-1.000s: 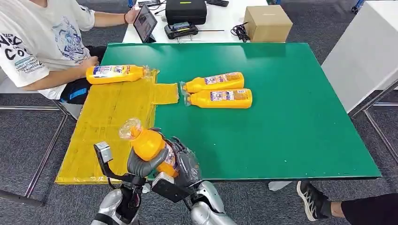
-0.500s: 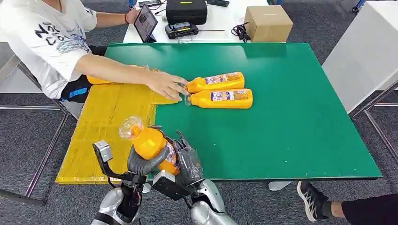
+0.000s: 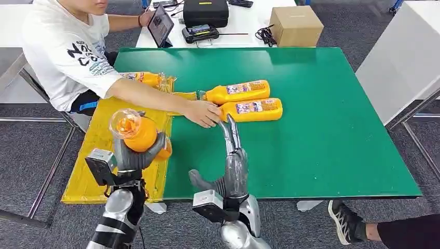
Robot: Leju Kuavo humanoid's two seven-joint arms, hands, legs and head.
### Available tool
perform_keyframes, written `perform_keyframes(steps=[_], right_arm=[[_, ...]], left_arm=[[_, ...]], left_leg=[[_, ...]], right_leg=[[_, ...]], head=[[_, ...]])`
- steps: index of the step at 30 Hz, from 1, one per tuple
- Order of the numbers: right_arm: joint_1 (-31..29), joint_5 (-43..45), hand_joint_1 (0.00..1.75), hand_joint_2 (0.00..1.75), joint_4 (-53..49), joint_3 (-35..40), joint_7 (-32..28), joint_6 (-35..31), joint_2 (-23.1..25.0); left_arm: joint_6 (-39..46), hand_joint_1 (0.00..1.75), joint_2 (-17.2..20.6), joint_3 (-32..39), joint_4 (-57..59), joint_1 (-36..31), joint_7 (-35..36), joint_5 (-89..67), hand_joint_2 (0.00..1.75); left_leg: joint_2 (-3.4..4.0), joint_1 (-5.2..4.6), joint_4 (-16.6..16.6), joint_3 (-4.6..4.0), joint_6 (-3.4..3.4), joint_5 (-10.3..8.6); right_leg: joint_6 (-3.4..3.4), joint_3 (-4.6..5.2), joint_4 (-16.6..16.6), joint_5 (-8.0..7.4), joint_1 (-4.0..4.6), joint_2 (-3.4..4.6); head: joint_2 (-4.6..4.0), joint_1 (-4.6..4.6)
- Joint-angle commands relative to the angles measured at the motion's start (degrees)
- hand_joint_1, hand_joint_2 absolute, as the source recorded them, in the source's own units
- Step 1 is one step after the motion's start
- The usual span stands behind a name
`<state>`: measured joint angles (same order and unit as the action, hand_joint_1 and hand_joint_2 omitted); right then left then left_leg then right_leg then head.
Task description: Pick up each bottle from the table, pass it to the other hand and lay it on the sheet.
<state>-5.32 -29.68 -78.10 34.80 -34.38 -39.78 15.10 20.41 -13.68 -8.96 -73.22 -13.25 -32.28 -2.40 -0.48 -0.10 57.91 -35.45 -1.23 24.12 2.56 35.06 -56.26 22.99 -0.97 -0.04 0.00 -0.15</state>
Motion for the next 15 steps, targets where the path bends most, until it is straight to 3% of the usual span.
perform_keyframes(steps=[1, 6, 8, 9, 12, 15], right_arm=[[1.1, 0.8, 0.00, 0.00, -4.5, 0.7, -1.0, -0.2, -0.7], [-0.9, 2.9, 0.00, 0.00, -3.7, 3.7, -0.4, -0.2, -1.5], [-2.0, 3.8, 0.00, 0.00, -3.8, 4.9, 0.3, 0.0, -1.9], [-2.6, 4.3, 0.00, 0.00, -3.9, 5.4, 0.5, 0.6, -2.0], [-3.4, 5.2, 0.00, 0.00, -4.3, 6.0, 1.3, 2.6, -2.0], [-3.4, 5.2, 0.00, 0.00, -4.3, 6.0, 1.4, 2.6, -1.9]], left_arm=[[0.8, 1.75, -0.9, 5.0, 5.6, -3.5, -0.5, -1.0, 1.75], [9.1, 1.75, 1.1, 4.2, 7.8, -5.6, -3.2, -11.8, 1.75], [16.2, 1.75, 3.9, 2.7, 11.4, -8.2, -1.3, -26.1, 1.75], [19.6, 1.75, 5.9, 3.0, 14.1, -10.0, 2.8, -42.6, 1.75], [19.6, 1.75, 7.9, 6.1, 20.5, -13.7, 8.6, -66.1, 1.75], [19.6, 1.75, 7.7, 7.6, 21.3, -14.1, 7.3, -66.3, 1.75]], left_leg=[[0.02, 0.03, 0.0, 0.19, 0.05, 0.09], [0.01, 0.08, 0.0, 0.38, 0.10, 0.17], [0.09, 0.08, 0.0, 0.36, 0.12, 0.17], [0.01, 0.04, 0.0, 0.19, 0.09, 0.05], [0.03, 0.06, 0.0, 0.31, 0.13, 0.05], [0.14, 0.05, -0.1, 0.29, 0.11, 0.05]], right_leg=[[-0.07, -0.21, 0.0, 0.08, 0.03, -0.02], [-0.14, -0.44, 0.1, 0.15, 0.09, -0.02], [-0.15, -0.39, 0.0, 0.13, 0.09, 0.05], [-0.11, -0.22, 0.0, 0.05, 0.05, 0.00], [-0.17, -0.32, 0.0, 0.04, 0.08, 0.01], [-0.14, -0.28, 0.0, 0.01, 0.06, 0.12]], head=[[0.00, -0.02], [0.00, 0.00], [0.00, 0.00], [0.00, 0.00], [0.00, 0.00], [0.00, 0.00]])
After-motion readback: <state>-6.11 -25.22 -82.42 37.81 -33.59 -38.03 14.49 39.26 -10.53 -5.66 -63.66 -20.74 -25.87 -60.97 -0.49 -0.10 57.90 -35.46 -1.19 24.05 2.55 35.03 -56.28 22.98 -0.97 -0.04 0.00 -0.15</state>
